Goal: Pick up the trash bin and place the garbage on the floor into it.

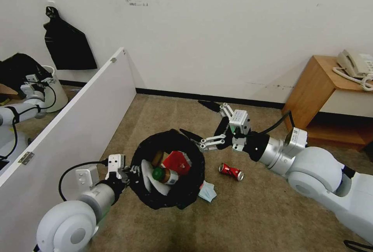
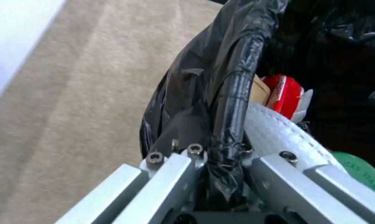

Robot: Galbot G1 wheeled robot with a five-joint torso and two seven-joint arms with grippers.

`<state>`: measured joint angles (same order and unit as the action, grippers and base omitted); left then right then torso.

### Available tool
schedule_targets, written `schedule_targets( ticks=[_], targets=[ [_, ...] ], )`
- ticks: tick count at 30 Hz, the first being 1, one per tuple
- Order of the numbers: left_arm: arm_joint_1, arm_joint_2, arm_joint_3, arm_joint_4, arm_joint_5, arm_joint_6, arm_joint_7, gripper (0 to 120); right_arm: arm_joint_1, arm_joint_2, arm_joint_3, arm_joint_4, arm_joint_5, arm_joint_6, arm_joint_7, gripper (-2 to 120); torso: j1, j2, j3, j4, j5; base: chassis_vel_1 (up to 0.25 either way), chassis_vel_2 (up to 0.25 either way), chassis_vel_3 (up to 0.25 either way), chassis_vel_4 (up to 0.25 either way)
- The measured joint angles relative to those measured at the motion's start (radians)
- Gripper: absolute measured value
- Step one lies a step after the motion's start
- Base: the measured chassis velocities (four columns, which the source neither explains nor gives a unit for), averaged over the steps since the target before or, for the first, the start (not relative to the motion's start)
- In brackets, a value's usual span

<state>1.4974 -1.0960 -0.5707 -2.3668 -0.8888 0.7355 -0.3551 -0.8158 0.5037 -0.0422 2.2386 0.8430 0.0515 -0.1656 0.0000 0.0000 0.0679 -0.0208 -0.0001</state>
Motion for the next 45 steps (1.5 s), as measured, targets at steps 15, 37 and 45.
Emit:
schedule_targets(
  ticks=[15, 37, 45],
  targets=[
    [0.063, -0.02, -0.124, -0.018, 0.054, -0.015, 0.002, 0, -0.194, 0.112, 0.039, -0.074, -0.116, 0.027, 0.078, 100, 0.0, 0.0, 0.0, 0.0001, -0.0001, 0.0, 0.0, 0.0, 0.0],
    [0.059, -0.039, -0.137, -0.017, 0.088, -0.019, 0.014, 0, -0.318, 0.267, 0.064, -0.259, -0.296, 0.028, 0.059, 100, 0.0, 0.0, 0.0, 0.0, 0.0, 0.0, 0.0, 0.0, 0.0],
    [0.049, -0.054, -0.128, -0.007, 0.109, -0.021, 0.022, 0, -0.235, 0.288, 0.007, -0.391, -0.296, 0.039, 0.022, 100, 0.0, 0.0, 0.0, 0.0002, 0.0001, 0.0, 0.0, 0.0, 0.0]
  ],
)
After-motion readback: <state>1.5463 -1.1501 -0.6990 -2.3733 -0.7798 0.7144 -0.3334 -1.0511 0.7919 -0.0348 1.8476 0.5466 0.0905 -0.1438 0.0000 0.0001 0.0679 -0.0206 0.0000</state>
